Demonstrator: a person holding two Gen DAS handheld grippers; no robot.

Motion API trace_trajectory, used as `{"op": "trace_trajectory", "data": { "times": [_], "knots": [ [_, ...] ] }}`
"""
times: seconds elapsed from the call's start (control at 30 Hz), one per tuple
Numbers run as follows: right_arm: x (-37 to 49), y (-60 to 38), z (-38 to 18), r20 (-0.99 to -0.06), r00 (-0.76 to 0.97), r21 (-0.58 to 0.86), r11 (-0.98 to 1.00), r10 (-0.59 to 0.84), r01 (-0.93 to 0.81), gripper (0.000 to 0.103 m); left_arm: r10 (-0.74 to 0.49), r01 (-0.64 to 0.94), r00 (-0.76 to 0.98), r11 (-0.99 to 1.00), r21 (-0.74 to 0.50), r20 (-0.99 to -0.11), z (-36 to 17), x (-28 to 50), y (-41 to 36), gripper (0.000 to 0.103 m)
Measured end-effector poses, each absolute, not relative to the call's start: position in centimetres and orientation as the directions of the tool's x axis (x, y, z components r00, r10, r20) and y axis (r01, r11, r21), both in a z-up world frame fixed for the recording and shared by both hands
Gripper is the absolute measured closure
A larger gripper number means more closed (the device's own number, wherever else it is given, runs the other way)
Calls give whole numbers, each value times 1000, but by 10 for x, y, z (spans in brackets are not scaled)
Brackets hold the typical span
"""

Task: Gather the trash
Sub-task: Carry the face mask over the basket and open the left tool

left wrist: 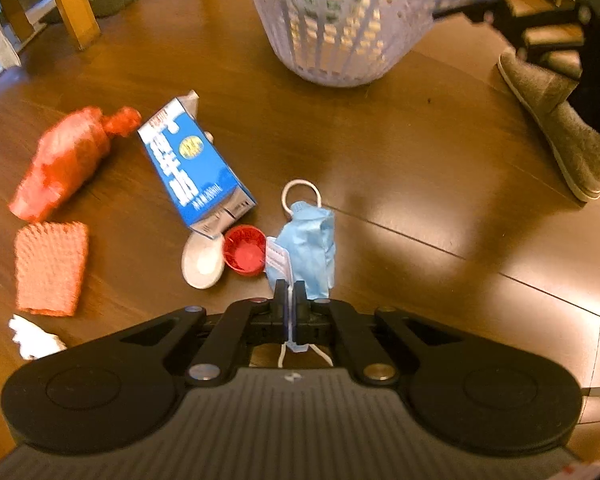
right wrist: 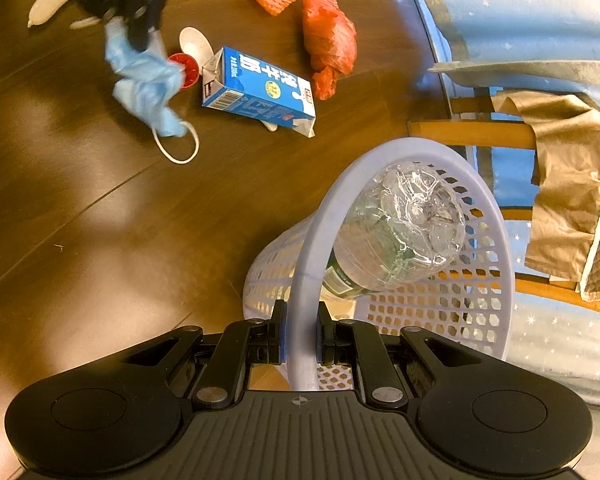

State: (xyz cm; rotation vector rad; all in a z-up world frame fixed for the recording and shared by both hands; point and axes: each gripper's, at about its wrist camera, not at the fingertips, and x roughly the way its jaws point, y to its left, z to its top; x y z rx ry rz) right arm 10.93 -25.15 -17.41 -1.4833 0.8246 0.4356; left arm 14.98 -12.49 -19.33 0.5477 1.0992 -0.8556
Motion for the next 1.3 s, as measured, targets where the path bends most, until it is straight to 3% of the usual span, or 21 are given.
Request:
{"op": "trace_trajectory", "data": {
  "times": [0.47, 0.9, 1.3],
  "knots": [
    [103, -238, -171, -725, 660, -681, 62, -196, -730, 94, -343, 836, 285, 546, 57, -895, -84, 153, -107, 103],
    [88, -231, -172, -740, 655, -666, 33, -152, -745, 94, -478, 829, 375, 557, 56, -794, 10, 168, -122, 103],
    [86, -231, -173, -747, 649, -660, 39, -146, -750, 94, -593, 855, 360, 518, 1, -720, 37, 187, -178, 103]
  ]
}}
